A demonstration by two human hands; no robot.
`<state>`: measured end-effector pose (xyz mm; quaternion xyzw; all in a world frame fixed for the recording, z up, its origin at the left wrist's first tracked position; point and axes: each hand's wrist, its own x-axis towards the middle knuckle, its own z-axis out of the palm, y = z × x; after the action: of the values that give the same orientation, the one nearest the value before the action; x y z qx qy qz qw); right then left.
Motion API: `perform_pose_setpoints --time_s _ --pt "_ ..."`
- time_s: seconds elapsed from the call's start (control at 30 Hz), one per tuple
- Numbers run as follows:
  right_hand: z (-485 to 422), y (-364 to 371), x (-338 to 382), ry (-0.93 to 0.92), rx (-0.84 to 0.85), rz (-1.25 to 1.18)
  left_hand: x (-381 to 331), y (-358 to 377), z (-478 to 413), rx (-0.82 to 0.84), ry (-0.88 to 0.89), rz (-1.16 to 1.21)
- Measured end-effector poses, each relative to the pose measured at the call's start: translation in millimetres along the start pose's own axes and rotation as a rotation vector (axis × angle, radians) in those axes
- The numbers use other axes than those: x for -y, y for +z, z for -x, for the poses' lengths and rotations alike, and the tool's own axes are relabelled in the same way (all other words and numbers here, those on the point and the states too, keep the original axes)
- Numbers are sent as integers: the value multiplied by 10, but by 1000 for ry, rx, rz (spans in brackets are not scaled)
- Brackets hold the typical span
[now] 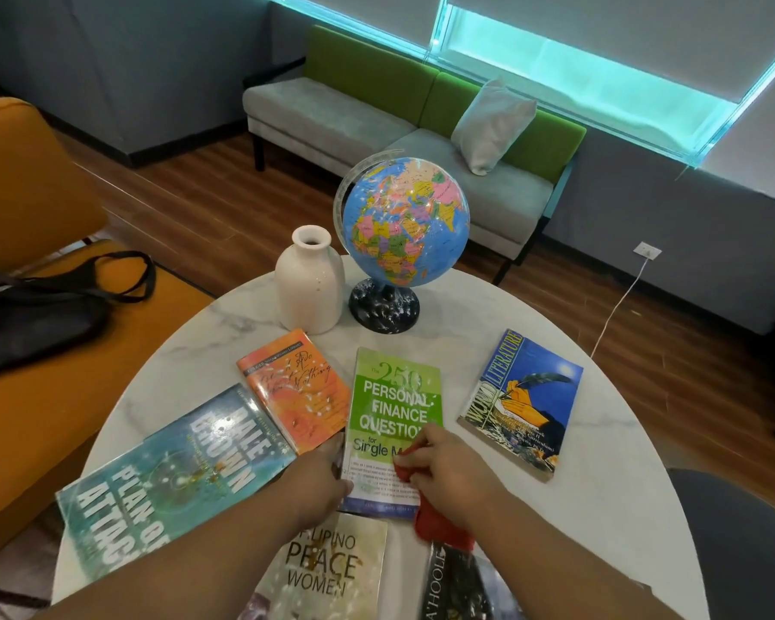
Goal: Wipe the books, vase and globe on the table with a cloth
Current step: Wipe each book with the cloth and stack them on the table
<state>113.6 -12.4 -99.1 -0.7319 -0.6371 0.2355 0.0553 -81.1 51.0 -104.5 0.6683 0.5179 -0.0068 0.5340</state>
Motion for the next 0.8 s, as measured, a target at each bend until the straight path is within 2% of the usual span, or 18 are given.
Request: perform_pose_setpoints --time_s 0.07,0.13,0.23,0.3,0.4,0.5,0.6,0.8 --pt "-26 -27 -19 71 -88 -42 2 -2 4 -2 -1 -5" --pt "-23 0 32 58 -128 2 5 -4 2 4 -5 -3" --pt "99 46 48 -96 -4 58 -9 -10 10 -6 4 -24" --pt "175 -33 -34 -105 85 72 -16 -12 23 -1 9 -18" --pt "178 -246 -197 56 56 95 -10 -15 27 1 2 -14" --pt "110 -444 -326 225 -49 2 -21 -29 24 17 -2 -5" --pt "84 -469 -338 256 -127 -95 -33 -50 34 42 3 -5" --pt "93 -44 -201 231 -116 -32 -27 -50 25 43 11 -19"
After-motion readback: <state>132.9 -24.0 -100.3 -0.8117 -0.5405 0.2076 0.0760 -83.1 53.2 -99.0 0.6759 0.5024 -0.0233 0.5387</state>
